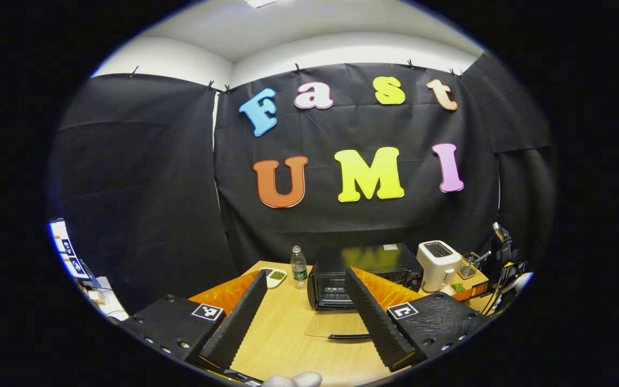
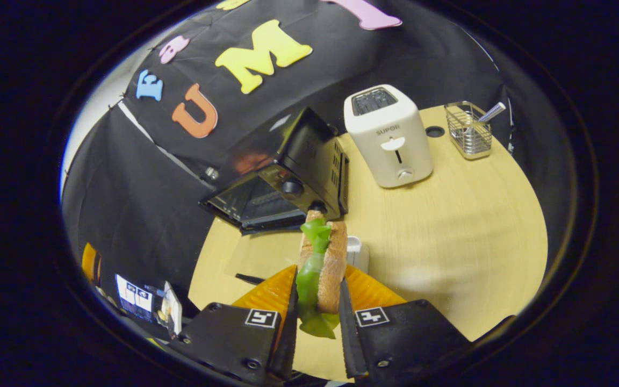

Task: Open the electric oven with the left hand, put the food in, and close the electric oven.

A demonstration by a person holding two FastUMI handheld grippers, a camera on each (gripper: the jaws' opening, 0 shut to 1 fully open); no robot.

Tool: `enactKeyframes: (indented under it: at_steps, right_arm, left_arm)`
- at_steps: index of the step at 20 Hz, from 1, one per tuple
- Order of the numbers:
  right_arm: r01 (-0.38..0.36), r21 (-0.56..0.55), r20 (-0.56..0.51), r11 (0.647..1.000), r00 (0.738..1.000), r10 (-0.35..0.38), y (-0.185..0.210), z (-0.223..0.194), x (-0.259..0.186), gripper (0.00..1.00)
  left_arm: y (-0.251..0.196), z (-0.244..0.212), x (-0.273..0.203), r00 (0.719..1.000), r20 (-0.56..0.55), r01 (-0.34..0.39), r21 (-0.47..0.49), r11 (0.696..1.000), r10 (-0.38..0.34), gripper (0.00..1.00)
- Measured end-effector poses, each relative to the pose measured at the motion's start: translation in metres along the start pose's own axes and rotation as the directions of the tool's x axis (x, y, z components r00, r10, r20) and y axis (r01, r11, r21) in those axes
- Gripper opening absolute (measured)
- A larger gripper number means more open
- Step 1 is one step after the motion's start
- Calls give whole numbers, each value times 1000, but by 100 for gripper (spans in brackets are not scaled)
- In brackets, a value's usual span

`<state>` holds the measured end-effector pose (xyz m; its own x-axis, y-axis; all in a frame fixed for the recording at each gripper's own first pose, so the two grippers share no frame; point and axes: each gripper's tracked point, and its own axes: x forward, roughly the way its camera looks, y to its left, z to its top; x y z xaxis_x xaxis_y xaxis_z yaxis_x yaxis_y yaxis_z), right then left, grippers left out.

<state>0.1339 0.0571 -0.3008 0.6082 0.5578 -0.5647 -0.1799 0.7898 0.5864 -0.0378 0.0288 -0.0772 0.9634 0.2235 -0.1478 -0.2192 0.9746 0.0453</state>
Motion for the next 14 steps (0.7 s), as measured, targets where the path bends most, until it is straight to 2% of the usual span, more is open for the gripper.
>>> enactKeyframes:
  at_steps: [3,6,11,14]
  right_arm:
    - [-18,102,123,995,992,5,42,2,-6,39]
    - [-44,222,232,974,973,-9,78,-8,0,39]
    - [-97,375,362,922,931,-49,117,-27,30,39]
    - [-135,476,438,869,894,-101,129,-34,57,39]
  left_arm:
    - [4,-7,1,997,9,79,23,997,-80,95]
    - [9,-11,3,985,7,175,18,984,-175,95]
    - [24,-21,8,960,5,280,42,959,-281,95]
    - [28,-30,5,952,-10,307,45,951,-307,95]
